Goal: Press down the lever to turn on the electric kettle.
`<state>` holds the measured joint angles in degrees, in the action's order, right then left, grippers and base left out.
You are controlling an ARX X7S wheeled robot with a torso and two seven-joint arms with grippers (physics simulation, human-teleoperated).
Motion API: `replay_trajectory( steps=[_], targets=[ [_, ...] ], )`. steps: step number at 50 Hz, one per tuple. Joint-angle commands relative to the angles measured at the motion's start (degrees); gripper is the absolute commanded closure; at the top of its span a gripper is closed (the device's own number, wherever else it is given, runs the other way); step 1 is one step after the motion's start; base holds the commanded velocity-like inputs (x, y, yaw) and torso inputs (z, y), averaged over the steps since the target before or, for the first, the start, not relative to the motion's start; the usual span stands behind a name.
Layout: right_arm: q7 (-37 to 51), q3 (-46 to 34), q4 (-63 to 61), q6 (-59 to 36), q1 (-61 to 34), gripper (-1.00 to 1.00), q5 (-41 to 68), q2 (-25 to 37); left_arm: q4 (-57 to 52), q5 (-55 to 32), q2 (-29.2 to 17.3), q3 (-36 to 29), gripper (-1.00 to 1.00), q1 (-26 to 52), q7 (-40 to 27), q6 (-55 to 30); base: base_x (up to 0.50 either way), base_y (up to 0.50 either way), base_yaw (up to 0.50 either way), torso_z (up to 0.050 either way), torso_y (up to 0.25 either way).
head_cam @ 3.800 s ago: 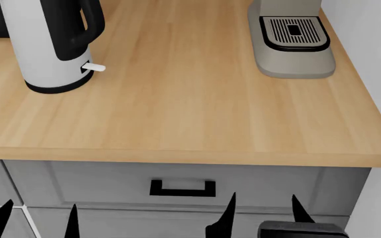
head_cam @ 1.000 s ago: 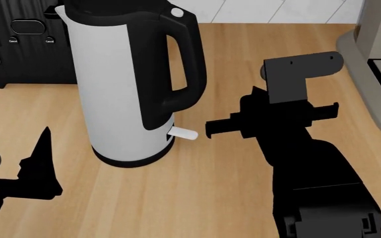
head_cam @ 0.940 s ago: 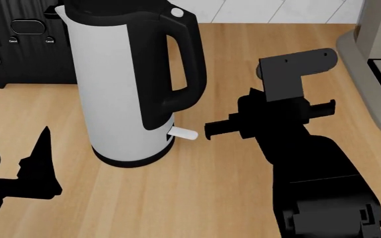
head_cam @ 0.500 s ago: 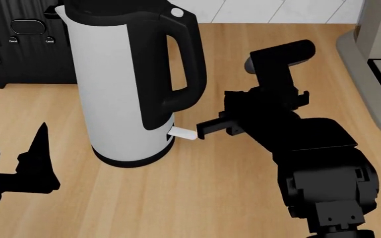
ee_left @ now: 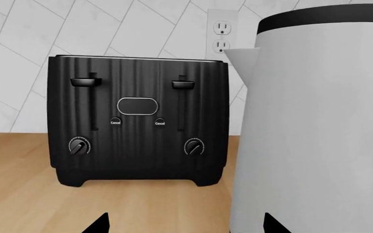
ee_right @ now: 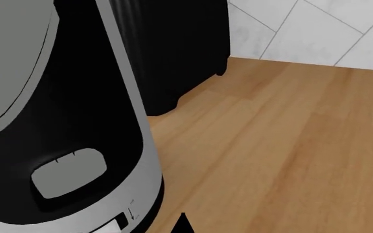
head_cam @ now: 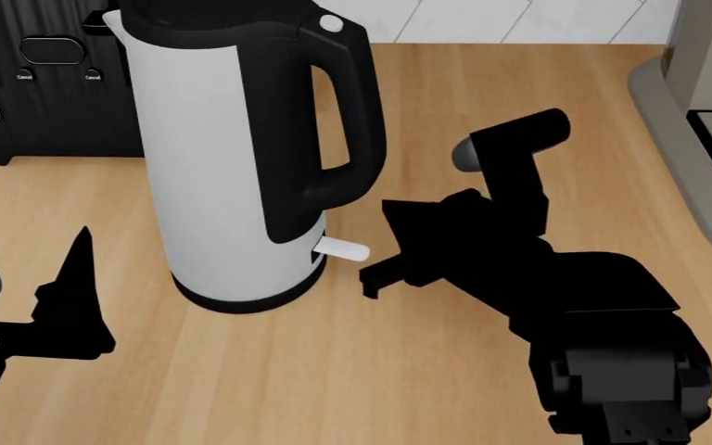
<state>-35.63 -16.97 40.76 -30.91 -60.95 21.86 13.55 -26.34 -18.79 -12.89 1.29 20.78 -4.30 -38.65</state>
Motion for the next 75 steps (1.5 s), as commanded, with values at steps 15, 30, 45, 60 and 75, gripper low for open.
replay_trajectory(
  steps=[15, 30, 45, 60, 75],
  targets=[
    [-4.3, -1.0, -6.0, 2.4, 4.4, 1.0, 2.1, 0.6, -0.5, -1.0, -0.4, -0.5, -1.0, 0.6, -1.0, -0.9, 0.0, 0.0, 0.0, 0.0, 0.0],
    [-4.8, -2.7, -12.7, 1.7, 7.1, 1.0, 2.8, 0.7, 1.0, -0.4, -0.6, -1.6, -1.0, -0.1, -1.0, 1.0, 0.0, 0.0, 0.0, 0.0, 0.0],
    [-5.1, -2.6, -3.3, 5.3, 3.9, 1.0, 1.7, -0.8, 1.5, -0.6, -0.9, -1.9, -1.0, -0.6, -1.1, 1.9, 0.0, 0.0, 0.0, 0.0, 0.0],
    [-7.5, -4.1, 9.6, 10.6, 1.4, 1.0, -0.1, -3.3, 0.2, -2.1, -1.3, -1.2, -1.0, 0.2, -2.0, -0.1, 0.0, 0.0, 0.0, 0.0, 0.0],
    [-11.2, -3.9, 33.9, 22.8, -4.5, 1.0, -2.8, -7.5, 0.6, -2.5, -1.6, -1.2, -1.0, 0.1, -2.2, 0.4, 0.0, 0.0, 0.0, 0.0, 0.0]
  ],
)
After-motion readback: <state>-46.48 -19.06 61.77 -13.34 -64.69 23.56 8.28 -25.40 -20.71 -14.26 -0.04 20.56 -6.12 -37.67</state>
